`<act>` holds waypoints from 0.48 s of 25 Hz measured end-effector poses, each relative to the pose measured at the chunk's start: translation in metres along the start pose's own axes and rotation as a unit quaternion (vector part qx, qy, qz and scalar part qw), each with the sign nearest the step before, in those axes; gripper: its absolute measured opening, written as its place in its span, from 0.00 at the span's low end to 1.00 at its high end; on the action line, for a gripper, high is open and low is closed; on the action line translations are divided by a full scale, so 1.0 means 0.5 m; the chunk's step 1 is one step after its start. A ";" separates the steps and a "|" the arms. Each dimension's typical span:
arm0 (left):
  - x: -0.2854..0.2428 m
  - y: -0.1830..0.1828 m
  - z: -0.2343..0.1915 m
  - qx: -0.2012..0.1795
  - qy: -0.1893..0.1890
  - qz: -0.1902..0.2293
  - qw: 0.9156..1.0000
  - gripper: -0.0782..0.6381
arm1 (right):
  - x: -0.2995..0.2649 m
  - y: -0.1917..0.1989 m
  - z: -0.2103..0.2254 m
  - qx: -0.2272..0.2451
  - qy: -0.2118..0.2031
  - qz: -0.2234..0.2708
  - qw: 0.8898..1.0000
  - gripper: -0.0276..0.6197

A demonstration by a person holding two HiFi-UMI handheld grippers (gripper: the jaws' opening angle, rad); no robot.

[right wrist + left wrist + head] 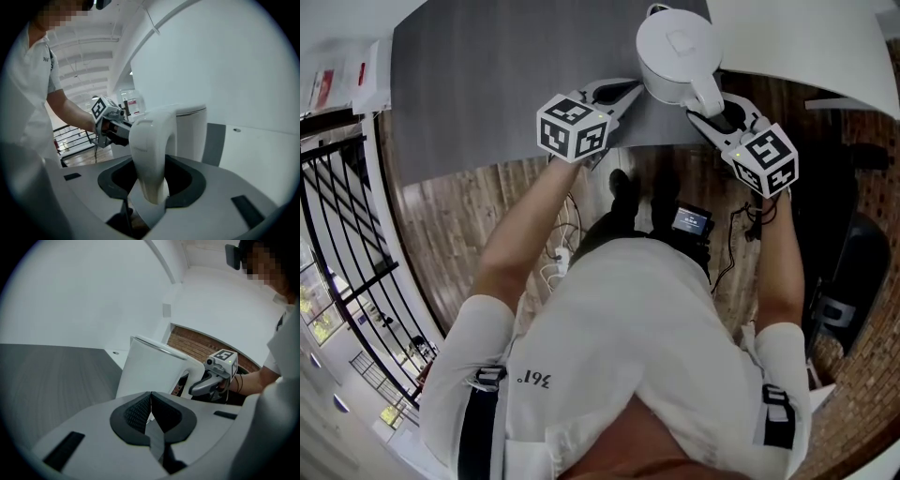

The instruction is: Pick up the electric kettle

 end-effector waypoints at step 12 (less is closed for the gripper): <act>0.011 -0.003 -0.002 0.013 -0.009 0.027 1.000 0.12 | 0.051 0.027 0.078 -0.029 0.290 0.038 0.956 0.30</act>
Point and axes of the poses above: the fingertips, and each gripper's own axes: x backward along the fingers, z to its right, y out of its underside, the point moved 5 cm from there along x, backward along the fingers, and after that the axes turned 14 degrees about y, right-handed, at the moved point
